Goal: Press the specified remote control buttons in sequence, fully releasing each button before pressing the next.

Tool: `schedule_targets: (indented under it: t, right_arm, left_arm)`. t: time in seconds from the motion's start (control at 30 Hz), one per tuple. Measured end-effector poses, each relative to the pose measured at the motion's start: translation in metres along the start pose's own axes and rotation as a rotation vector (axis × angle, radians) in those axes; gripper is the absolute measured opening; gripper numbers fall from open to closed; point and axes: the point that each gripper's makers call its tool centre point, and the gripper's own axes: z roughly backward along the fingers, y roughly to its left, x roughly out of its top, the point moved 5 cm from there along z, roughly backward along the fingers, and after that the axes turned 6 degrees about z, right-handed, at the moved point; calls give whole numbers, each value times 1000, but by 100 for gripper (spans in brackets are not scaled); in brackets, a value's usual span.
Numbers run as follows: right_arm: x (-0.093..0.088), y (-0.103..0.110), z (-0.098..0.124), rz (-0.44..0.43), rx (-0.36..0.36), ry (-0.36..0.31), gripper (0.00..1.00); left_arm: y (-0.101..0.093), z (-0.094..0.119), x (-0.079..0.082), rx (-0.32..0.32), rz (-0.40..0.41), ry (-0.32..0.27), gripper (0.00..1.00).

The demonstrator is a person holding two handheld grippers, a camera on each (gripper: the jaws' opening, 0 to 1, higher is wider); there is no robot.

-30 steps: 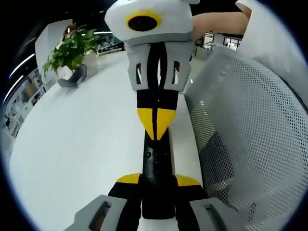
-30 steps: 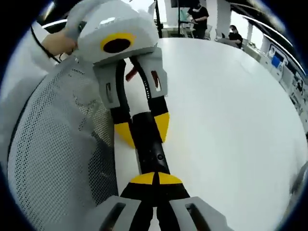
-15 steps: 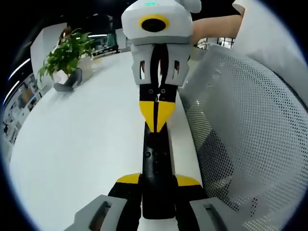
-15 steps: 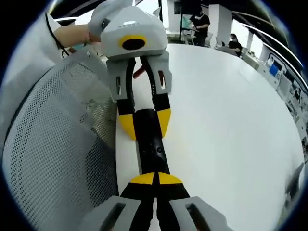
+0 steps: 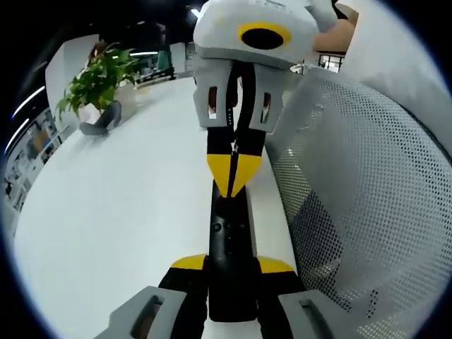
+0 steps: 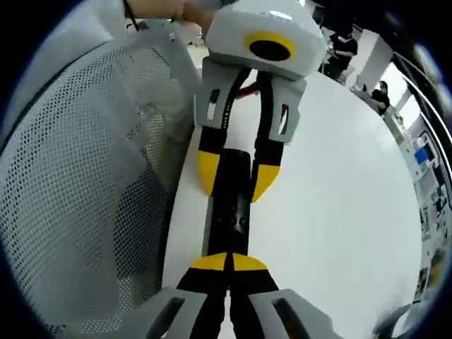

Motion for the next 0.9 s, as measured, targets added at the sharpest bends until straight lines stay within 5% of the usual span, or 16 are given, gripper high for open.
schedule_targets:
  t: [0.13, 0.33, 0.47, 0.63, 0.73, 0.9]
  right_arm:
    - [-2, -2, 1, -113, 7, -22, 0]
    - [-11, -1, 3, -379, -49, -217, 0]
    - [-11, 1, 3, -408, -75, -231, 0]
    - [7, 6, -6, -326, -62, -231, 0]
    - [7, 4, -5, -257, -86, -161, 0]
    - [5, 5, -3, -312, -105, -149, 0]
  left_arm:
    - [0, 0, 0, 1, 4, 1, 24]
    - [-1, 0, 0, 10, 11, 8, 24]
    - [-1, 0, 1, 11, 12, 12, 24]
    - [-2, 0, 0, 6, 9, 15, 24]
    - [-3, 0, 0, 9, 11, 13, 24]
    - [-3, 1, 0, 13, 16, 5, 24]
